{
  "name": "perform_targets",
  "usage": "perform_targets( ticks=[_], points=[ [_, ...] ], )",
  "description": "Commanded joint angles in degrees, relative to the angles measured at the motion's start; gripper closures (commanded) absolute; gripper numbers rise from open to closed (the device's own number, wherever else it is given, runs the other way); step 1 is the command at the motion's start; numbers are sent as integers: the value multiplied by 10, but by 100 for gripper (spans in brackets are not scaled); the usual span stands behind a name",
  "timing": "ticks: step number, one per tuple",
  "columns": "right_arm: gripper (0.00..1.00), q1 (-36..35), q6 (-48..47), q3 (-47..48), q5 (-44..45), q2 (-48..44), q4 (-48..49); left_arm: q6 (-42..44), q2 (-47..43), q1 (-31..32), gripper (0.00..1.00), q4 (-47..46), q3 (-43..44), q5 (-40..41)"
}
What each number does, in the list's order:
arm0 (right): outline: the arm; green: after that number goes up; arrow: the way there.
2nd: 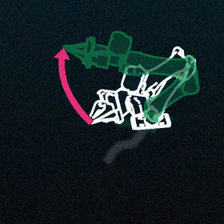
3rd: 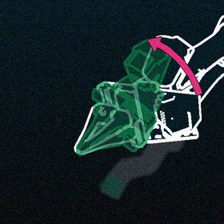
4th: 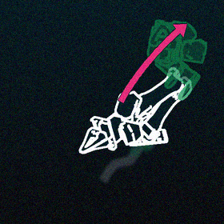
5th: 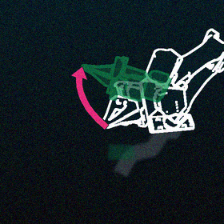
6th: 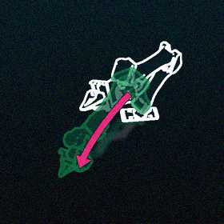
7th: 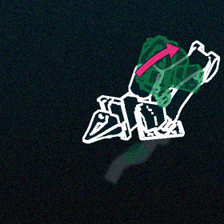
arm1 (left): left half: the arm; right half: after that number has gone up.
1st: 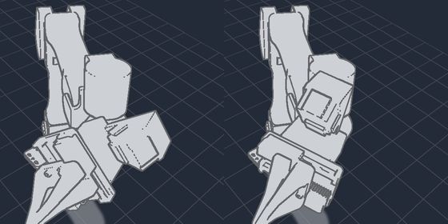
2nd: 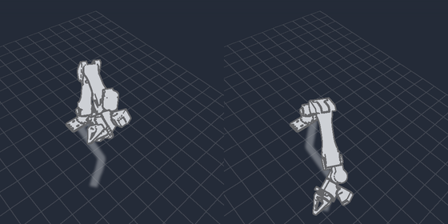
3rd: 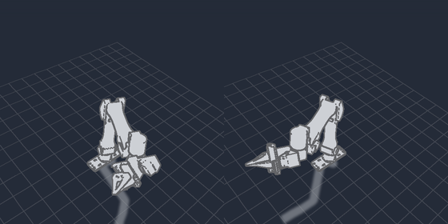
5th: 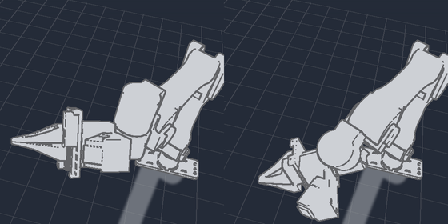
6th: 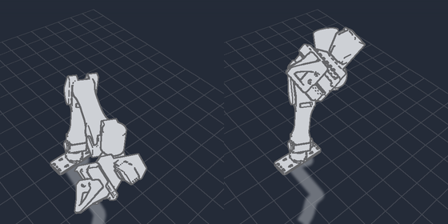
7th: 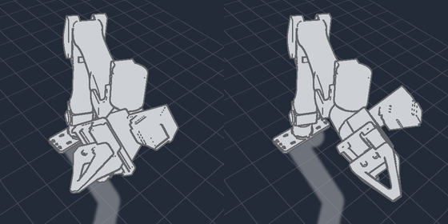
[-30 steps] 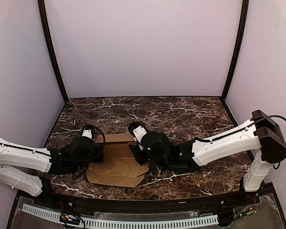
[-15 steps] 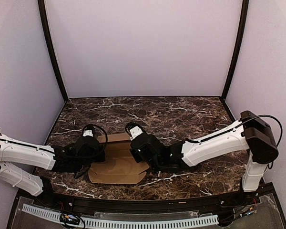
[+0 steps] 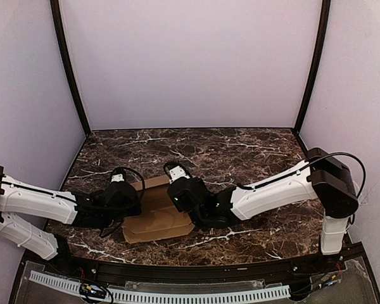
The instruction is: Fold the paper box
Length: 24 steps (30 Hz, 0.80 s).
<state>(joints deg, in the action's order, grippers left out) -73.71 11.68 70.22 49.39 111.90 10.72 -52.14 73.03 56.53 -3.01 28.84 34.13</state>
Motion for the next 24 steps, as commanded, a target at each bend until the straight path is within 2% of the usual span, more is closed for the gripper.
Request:
perform_targets(
  ticks=[1,8,12,18,24],
  points=[
    [100,-14,-5,16,-34,14,19,2,3,7,89,-25,25,-29],
    [100,-4,0,16,-32,19,22,18,13,7,71,-41,32,-68],
    [100,4,4,16,-34,23,26,21,12,7,69,-43,35,-87],
    [100,26,4,-10,-62,16,39,46,-9,7,63,10,51,-117],
    [100,52,-20,-73,-123,-7,92,113,-52,7,55,-20,9,-192]
  ],
)
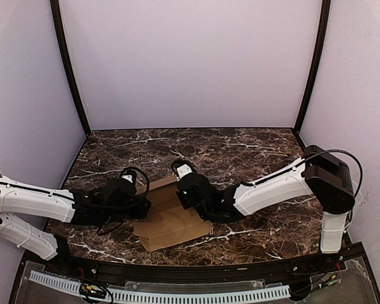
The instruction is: Fold the paper box
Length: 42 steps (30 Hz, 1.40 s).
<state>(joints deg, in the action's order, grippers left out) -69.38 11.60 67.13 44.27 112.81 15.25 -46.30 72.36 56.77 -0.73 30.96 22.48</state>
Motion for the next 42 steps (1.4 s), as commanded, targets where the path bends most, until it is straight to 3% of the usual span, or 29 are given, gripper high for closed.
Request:
perform_targets(
  ticks=[1,13,18,24,35,42],
  points=[
    [100,12,-24,-52,-84,-18,56,69,-59,4,54,-38,-20,-81],
    [100,41,-96,-174,-230,-50,216,198,-165,4,50,68,32,-164],
    [100,52,-141,-203,-292,-45,309,223,-161,4,52,54,54,-176],
    [100,67,-207,-202,-361,-7,423,236,-127,4,61,30,62,-186],
    [100,83,-194,-145,-429,56,433,214,-86,4,66,-80,28,-169],
    [100,82,-176,-149,-459,71,435,217,-10,3,67,-142,40,-158]
  ],
)
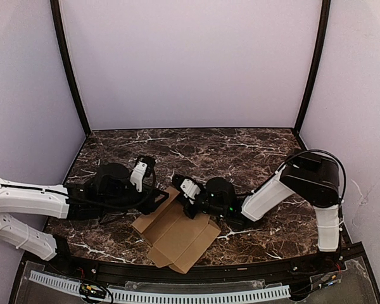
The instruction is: Fold the paper box
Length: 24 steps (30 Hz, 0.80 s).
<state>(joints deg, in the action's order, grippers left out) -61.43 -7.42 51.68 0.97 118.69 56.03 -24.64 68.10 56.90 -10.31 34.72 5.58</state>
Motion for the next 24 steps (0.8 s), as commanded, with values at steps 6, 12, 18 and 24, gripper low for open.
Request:
perform_targets(
  ticks=[6,12,18,24],
  points=[
    [94,3,29,0,-33,15,20,-6,95,1,69,-87,12,12],
    [78,3,36,-23,-43,7,24,-10,130,1,71,-105,14,20],
    [63,2,38,-52,-53,-16,8,-11,146,1,72,-109,13,17],
    [63,3,53,-74,-37,-22,14,-13,150,1,73,-115,11,13]
  ],
)
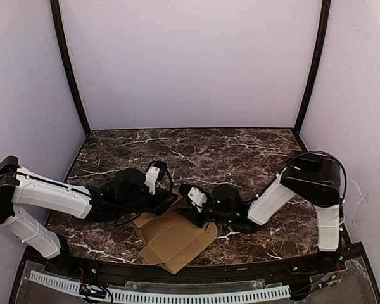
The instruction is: Fold the paper box
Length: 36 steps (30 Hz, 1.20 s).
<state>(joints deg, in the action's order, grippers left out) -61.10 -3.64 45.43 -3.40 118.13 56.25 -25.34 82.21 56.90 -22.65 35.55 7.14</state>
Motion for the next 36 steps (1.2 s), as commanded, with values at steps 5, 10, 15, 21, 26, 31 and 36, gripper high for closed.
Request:
perform_targets(
  ticks=[5,10,15,21,26,31,36],
  points=[
    [72,-1,21,5,29,-9,0,-6,13,1,73,4,2,-10],
    [81,0,24,18,59,2,0,-11,20,1,75,-1,3,-24],
    [86,0,30,35,81,17,-2,-14,27,1,76,-5,5,-32],
    [98,-1,36,53,88,36,-11,-15,25,1,76,-3,5,-34],
    [100,-6,51,55,94,47,-6,-18,25,1,76,-3,5,-34],
    [85,-11,52,50,99,47,-5,-18,22,1,77,0,4,-32],
    [75,-14,53,52,108,52,-15,-18,17,1,77,1,4,-30]
  ],
)
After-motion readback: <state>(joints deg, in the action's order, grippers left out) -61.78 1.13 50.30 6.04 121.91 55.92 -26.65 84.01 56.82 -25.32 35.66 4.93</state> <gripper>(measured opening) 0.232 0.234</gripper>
